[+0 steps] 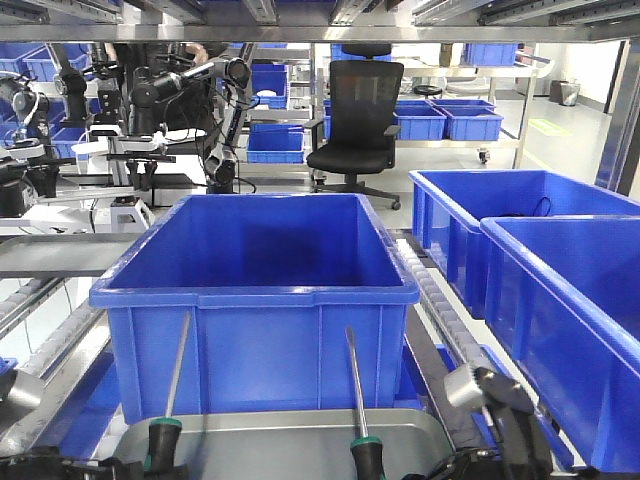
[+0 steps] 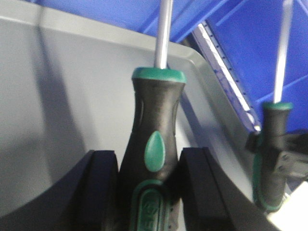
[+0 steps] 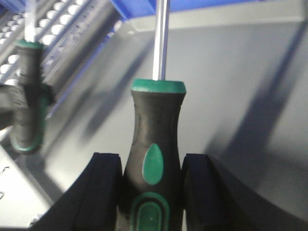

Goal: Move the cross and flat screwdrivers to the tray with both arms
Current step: 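Lay both screwdrivers flat on the tray and open both grippers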

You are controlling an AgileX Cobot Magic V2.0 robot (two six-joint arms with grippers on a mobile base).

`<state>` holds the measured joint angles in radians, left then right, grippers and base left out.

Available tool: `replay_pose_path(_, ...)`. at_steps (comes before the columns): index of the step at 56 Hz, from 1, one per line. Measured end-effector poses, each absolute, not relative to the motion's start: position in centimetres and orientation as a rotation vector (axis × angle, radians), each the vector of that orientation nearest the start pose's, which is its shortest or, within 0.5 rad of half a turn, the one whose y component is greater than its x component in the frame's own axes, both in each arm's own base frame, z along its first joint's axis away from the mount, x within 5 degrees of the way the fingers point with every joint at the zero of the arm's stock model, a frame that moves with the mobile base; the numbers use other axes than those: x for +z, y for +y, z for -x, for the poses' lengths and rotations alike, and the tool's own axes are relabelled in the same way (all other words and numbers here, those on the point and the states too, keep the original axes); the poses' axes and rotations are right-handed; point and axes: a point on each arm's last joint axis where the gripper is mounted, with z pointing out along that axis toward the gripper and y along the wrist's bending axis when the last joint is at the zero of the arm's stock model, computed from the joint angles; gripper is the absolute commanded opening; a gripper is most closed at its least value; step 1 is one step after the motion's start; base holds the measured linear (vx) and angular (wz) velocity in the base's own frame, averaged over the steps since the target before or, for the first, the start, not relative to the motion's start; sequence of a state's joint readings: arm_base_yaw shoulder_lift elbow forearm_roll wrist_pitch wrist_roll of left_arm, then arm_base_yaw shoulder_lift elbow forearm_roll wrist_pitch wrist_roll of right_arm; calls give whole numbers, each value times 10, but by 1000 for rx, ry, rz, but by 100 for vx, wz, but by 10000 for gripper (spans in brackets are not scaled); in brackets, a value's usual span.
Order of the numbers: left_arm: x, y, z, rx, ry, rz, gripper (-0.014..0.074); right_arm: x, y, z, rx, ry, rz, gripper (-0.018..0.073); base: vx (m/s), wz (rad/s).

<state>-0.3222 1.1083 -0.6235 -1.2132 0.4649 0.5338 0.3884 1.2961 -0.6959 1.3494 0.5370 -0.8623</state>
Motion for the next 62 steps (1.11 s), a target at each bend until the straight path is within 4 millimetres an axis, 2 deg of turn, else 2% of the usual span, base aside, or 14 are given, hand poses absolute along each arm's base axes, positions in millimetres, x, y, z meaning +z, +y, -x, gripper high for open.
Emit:
replay_pose_path(8, 271, -106, -194, -1010, 2261, 90, 12, 248, 138, -221, 1014, 2319, 204, 11, 0, 0)
replay_pose_path(17, 269, -106, -193, -1015, 2270, 89, 93, 248, 138, -222, 1005, 2317, 192, 112, 0, 0)
replay_pose_path(22, 269, -106, -193, -1015, 2271, 89, 184, 248, 138, -222, 1005, 2317, 190, 200, 0, 0)
replay_pose_path(36, 269, -106, -193, -1015, 2271, 89, 517, 248, 138, -223, 1001, 2315, 194, 515, 0, 0)
replay_pose_path(44, 269, -106, -193, -1012, 2270, 87, 611, 248, 138, -223, 1000, 2311, 196, 587, 0, 0)
replay_pose_path(51, 269, -106, -193, -1012, 2270, 87, 601, 249, 138, -223, 1001, 2309, 202, 582, 0, 0)
replay_pose_path(56, 269, -106, -192, -1008, 2268, 71, 526, 249, 139, -222, 1011, 2310, 212, 529, 0, 0)
replay_pose_path(60, 271, -107, -190, -1013, 2264, 26, 418, 251, 139, -221, 1021, 2304, 221, 407, 0, 0)
replay_pose_path(62, 273, -107, -188, -1020, 2260, 1, 345, 254, 138, -219, 1024, 2294, 227, 307, 0, 0)
